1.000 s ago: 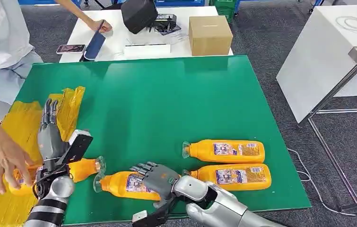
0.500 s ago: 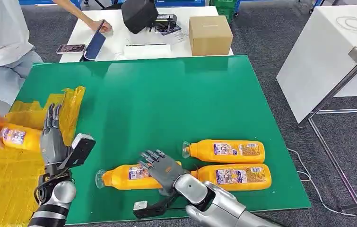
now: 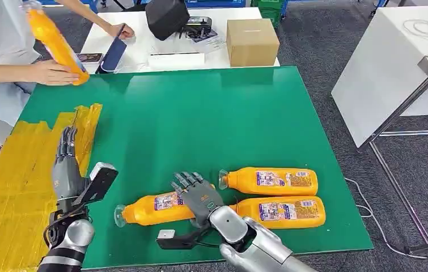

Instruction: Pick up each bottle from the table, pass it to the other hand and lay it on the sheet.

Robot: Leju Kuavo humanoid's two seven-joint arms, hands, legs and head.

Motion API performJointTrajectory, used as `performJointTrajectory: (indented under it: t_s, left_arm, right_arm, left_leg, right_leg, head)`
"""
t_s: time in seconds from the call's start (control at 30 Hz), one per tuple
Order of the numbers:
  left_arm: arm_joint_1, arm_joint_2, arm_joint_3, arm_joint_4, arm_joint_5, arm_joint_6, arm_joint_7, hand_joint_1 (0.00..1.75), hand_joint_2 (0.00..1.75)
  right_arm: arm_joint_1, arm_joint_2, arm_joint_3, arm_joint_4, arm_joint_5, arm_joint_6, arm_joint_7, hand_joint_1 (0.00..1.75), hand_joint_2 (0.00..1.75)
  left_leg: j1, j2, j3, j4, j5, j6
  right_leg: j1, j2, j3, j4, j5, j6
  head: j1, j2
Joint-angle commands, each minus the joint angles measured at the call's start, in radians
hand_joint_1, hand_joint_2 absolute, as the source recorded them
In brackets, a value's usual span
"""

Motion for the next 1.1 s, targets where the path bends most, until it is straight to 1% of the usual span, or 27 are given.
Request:
performJointTrajectory:
  t_s: [0.03, 0.07, 0.1, 0.13, 0.17, 0.2, 0.4, 0.43, 0.53, 0.57, 0.63, 0.7, 0.73, 0.8, 0.87, 0.93, 0.97, 1.0, 1.03, 1.07, 1.1]
  left_arm:
    - [-0.03, -0.012, -0.035, 0.035, -0.005, -0.011, 0.006, 0.0, 1.75]
    - [-0.033, -0.013, -0.04, 0.038, -0.005, -0.012, 0.005, 0.0, 1.75]
    - [-0.035, -0.014, -0.044, 0.041, -0.005, -0.013, 0.004, 0.0, 1.75]
    - [-0.036, -0.018, -0.047, 0.041, -0.005, -0.013, 0.004, 0.0, 1.75]
    - [-0.038, -0.018, -0.051, 0.044, -0.007, -0.012, 0.003, 0.0, 1.75]
    - [-0.039, -0.019, -0.053, 0.045, -0.006, -0.012, 0.002, 0.0, 1.75]
    - [-0.041, -0.022, -0.054, 0.043, -0.001, 0.007, -0.008, 0.0, 1.75]
    - [-0.041, -0.022, -0.054, 0.043, -0.001, 0.007, -0.008, 0.0, 1.75]
    - [-0.037, -0.023, -0.059, 0.031, 0.032, 0.016, -0.03, 0.0, 1.75]
    - [-0.037, -0.023, -0.059, 0.031, 0.032, 0.016, -0.03, 0.0, 1.75]
    - [-0.041, -0.022, -0.069, 0.036, 0.033, 0.009, -0.029, 0.0, 1.75]
    - [-0.041, -0.021, -0.072, 0.034, 0.035, 0.003, -0.029, 0.0, 1.75]
    - [-0.038, -0.022, -0.074, 0.028, 0.037, 0.001, -0.03, 0.0, 1.75]
    - [-0.023, -0.024, -0.077, -0.002, 0.054, -0.011, -0.033, 0.0, 1.75]
    - [0.006, -0.028, -0.085, -0.069, 0.119, -0.052, -0.053, 0.0, 1.75]
    - [0.032, -0.034, -0.091, -0.13, 0.213, -0.108, -0.076, 0.0, 1.75]
    - [0.035, -0.033, -0.092, -0.14, 0.214, -0.112, -0.073, 0.0, 1.75]
    - [0.043, -0.037, -0.093, -0.165, 0.296, -0.158, -0.092, 0.0, 1.75]
    - [0.054, -0.041, -0.089, -0.19, 0.35, -0.174, -0.115, 0.0, 1.75]
    - [0.059, -0.041, -0.089, -0.197, 0.35, -0.173, -0.115, 0.0, 1.75]
    - [0.069, -0.062, -0.073, -0.228, 0.446, -0.173, -0.167, 0.0, 1.75]
  right_arm:
    - [-0.037, 0.029, -0.073, 0.143, -0.012, 0.022, 0.006, 0.0, 1.75]
    - [-0.037, 0.033, -0.08, 0.154, -0.021, 0.025, 0.003, 0.4, 1.75]
    - [-0.04, 0.036, -0.081, 0.168, -0.023, 0.028, 0.001, 1.36, 1.75]
    - [-0.038, 0.033, -0.081, 0.172, -0.023, 0.029, 0.0, 1.36, 1.75]
    - [-0.043, 0.038, -0.082, 0.185, -0.028, 0.03, -0.005, 1.52, 1.75]
    - [-0.043, 0.035, -0.084, 0.191, -0.03, 0.031, -0.006, 1.61, 1.75]
    - [-0.049, 0.041, -0.087, 0.213, -0.036, 0.032, -0.017, 1.59, 1.75]
    - [-0.049, 0.041, -0.087, 0.213, -0.036, 0.032, -0.017, 1.59, 1.75]
    - [-0.054, 0.045, -0.088, 0.227, -0.042, 0.035, -0.024, 1.54, 1.75]
    - [-0.054, 0.045, -0.088, 0.227, -0.042, 0.035, -0.024, 1.61, 1.75]
    - [-0.057, 0.049, -0.093, 0.24, -0.046, 0.021, -0.028, 1.62, 1.75]
    - [-0.048, 0.053, -0.112, 0.227, -0.059, -0.018, -0.039, 1.71, 1.75]
    - [-0.038, 0.057, -0.132, 0.207, -0.069, -0.059, -0.039, 1.66, 1.75]
    - [-0.01, 0.063, -0.175, 0.139, -0.077, -0.121, -0.028, 1.73, 1.75]
    - [0.041, 0.062, -0.24, 0.019, -0.084, -0.208, -0.029, 1.75, 1.75]
    - [0.08, 0.057, -0.283, -0.064, -0.082, -0.254, -0.037, 1.75, 1.75]
    - [0.086, 0.054, -0.288, -0.081, -0.081, -0.252, -0.038, 1.75, 1.75]
    - [0.107, 0.056, -0.317, -0.112, -0.094, -0.293, -0.057, 1.75, 1.75]
    - [0.124, 0.06, -0.347, -0.133, -0.105, -0.342, -0.078, 1.75, 1.75]
    - [0.126, 0.06, -0.354, -0.135, -0.106, -0.342, -0.081, 1.75, 1.75]
    - [0.145, 0.071, -0.388, -0.157, -0.132, -0.407, -0.128, 1.75, 1.75]
  left_leg:
    - [0.001, -0.001, 0.003, 0.0, -0.001, 0.001]
    - [0.0, -0.001, 0.001, -0.001, 0.0, 0.001]
    - [0.0, -0.001, 0.002, 0.0, -0.001, 0.001]
    - [0.0, -0.001, 0.001, -0.001, 0.0, 0.001]
    - [0.0, -0.001, 0.002, 0.0, 0.0, 0.001]
    - [0.0, -0.001, 0.001, -0.001, 0.0, 0.001]
    - [0.0, -0.001, 0.001, 0.0, 0.0, 0.0]
    - [0.001, -0.001, 0.003, 0.0, 0.0, 0.001]
    - [0.0, -0.002, 0.002, -0.001, 0.0, 0.001]
    - [0.0, -0.001, 0.002, -0.001, 0.0, 0.001]
    - [0.0, -0.001, 0.001, 0.0, 0.0, 0.001]
    - [0.0, -0.001, 0.002, 0.0, 0.0, 0.001]
    - [0.0, -0.001, 0.002, 0.0, 0.0, 0.001]
    - [0.001, -0.002, 0.002, 0.0, 0.0, 0.001]
    - [0.0, -0.001, 0.0, 0.0, 0.0, 0.0]
    - [0.0, -0.001, 0.0, 0.001, -0.001, 0.001]
    - [0.001, -0.001, 0.002, 0.002, -0.003, 0.001]
    - [0.0, 0.0, 0.0, 0.001, -0.002, 0.001]
    - [0.001, 0.001, 0.001, 0.002, -0.003, 0.001]
    - [0.0, -0.001, 0.0, 0.001, -0.002, 0.001]
    - [0.0, -0.002, -0.001, 0.001, -0.001, 0.001]
  right_leg:
    - [0.001, -0.003, 0.005, -0.002, -0.001, -0.001]
    - [0.0, -0.002, 0.002, -0.001, 0.0, -0.001]
    - [0.001, -0.003, 0.004, -0.002, -0.001, -0.001]
    - [0.0, -0.002, 0.002, -0.001, 0.0, -0.001]
    - [0.001, -0.002, 0.003, -0.001, -0.001, -0.001]
    - [0.0, -0.002, 0.002, -0.001, -0.001, 0.0]
    - [0.0, -0.002, 0.001, -0.001, 0.0, 0.0]
    - [0.001, -0.003, 0.004, -0.002, -0.001, -0.001]
    - [0.0, -0.003, 0.003, -0.001, 0.0, -0.001]
    - [0.0, -0.002, 0.002, -0.001, 0.0, -0.001]
    - [0.0, -0.002, 0.002, -0.001, 0.0, 0.0]
    - [0.001, -0.002, 0.004, -0.001, -0.001, -0.001]
    - [0.0, -0.002, 0.002, -0.001, -0.001, -0.001]
    - [0.001, -0.003, 0.004, -0.001, -0.001, -0.001]
    - [0.0, -0.002, 0.001, 0.0, -0.001, -0.001]
    - [0.001, -0.002, 0.001, 0.0, -0.001, -0.001]
    - [0.002, -0.003, 0.004, 0.0, -0.003, -0.001]
    - [0.001, -0.002, 0.001, 0.0, -0.002, -0.001]
    - [0.001, -0.001, 0.002, 0.0, -0.003, -0.001]
    - [0.001, -0.003, 0.002, 0.0, -0.002, -0.001]
    - [0.001, -0.003, 0.0, 0.0, -0.001, 0.0]
  head:
    - [0.0, 0.0]
    - [0.0, 0.0]
    - [0.0, 0.0]
    - [0.0, 0.0]
    - [0.0, 0.0]
    - [0.0, 0.0]
    - [0.0, 0.0]
    - [0.0, 0.0]
    - [0.0, 0.0]
    - [0.0, 0.0]
    - [0.0, 0.0]
    - [0.0, 0.0]
    - [0.0, 0.0]
    - [0.0, 0.0]
    - [0.0, 0.0]
    - [0.0, 0.0]
    - [0.0, 0.0]
    - [0.0, 0.0]
    - [0.0, 0.0]
    - [0.0, 0.0]
    - [0.0, 0.0]
